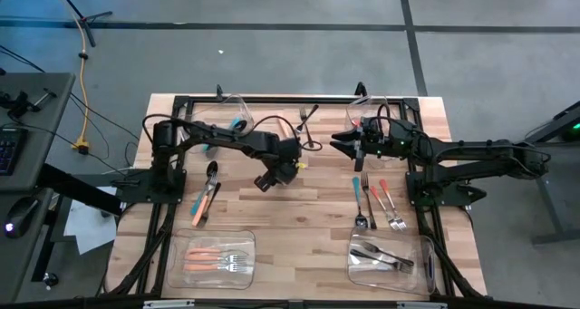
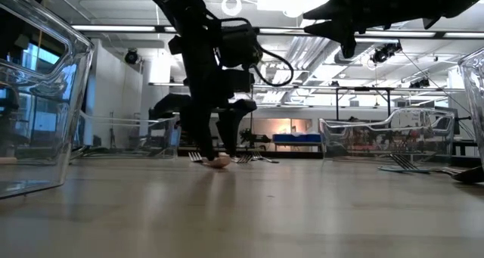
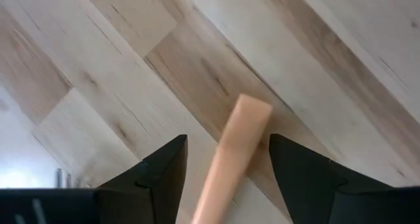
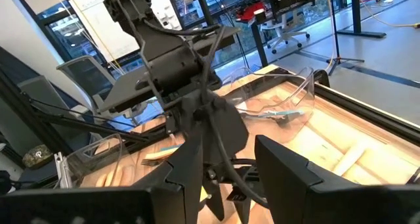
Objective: Sort silverware by color (type)
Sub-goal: Put the light orange fork into the bottom left transparent bin
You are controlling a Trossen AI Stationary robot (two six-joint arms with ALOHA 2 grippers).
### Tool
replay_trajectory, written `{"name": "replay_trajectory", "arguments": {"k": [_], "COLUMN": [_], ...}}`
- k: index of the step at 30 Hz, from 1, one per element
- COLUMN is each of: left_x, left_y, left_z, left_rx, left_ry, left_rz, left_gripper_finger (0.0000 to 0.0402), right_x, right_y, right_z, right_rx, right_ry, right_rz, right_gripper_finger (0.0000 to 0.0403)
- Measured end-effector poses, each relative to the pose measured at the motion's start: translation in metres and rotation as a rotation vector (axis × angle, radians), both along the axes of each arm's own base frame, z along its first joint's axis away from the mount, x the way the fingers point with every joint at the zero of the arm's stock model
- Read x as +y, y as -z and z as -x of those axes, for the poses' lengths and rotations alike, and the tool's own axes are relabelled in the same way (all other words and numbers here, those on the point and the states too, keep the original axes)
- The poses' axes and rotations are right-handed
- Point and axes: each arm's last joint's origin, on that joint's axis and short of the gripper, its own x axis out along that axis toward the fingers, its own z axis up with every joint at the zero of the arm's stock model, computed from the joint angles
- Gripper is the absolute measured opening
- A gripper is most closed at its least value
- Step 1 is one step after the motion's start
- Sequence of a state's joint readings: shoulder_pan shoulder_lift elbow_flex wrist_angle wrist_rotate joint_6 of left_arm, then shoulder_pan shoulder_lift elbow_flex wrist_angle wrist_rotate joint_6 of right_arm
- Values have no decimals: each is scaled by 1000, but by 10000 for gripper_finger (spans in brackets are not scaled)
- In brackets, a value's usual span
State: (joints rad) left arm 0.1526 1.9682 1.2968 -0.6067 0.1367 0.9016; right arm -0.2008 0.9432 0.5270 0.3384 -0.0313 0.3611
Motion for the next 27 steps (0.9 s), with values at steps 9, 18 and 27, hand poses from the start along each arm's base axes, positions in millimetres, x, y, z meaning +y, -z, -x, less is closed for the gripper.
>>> {"name": "replay_trajectory", "arguments": {"k": [9, 18, 27], "left_x": [10, 11, 10], "left_y": [12, 21, 22], "left_z": [6, 5, 7], "left_rx": [34, 57, 81], "left_ry": [14, -3, -5], "left_rz": [0, 15, 21], "left_gripper_finger": [207, 205, 106], "right_x": [0, 0, 0], "right_y": [0, 0, 0], "right_z": [0, 0, 0], "right_rx": [0, -1, -2], "right_ry": [-1, -1, -1], "right_rz": [0, -1, -1], "right_gripper_finger": [124, 124, 124]}}
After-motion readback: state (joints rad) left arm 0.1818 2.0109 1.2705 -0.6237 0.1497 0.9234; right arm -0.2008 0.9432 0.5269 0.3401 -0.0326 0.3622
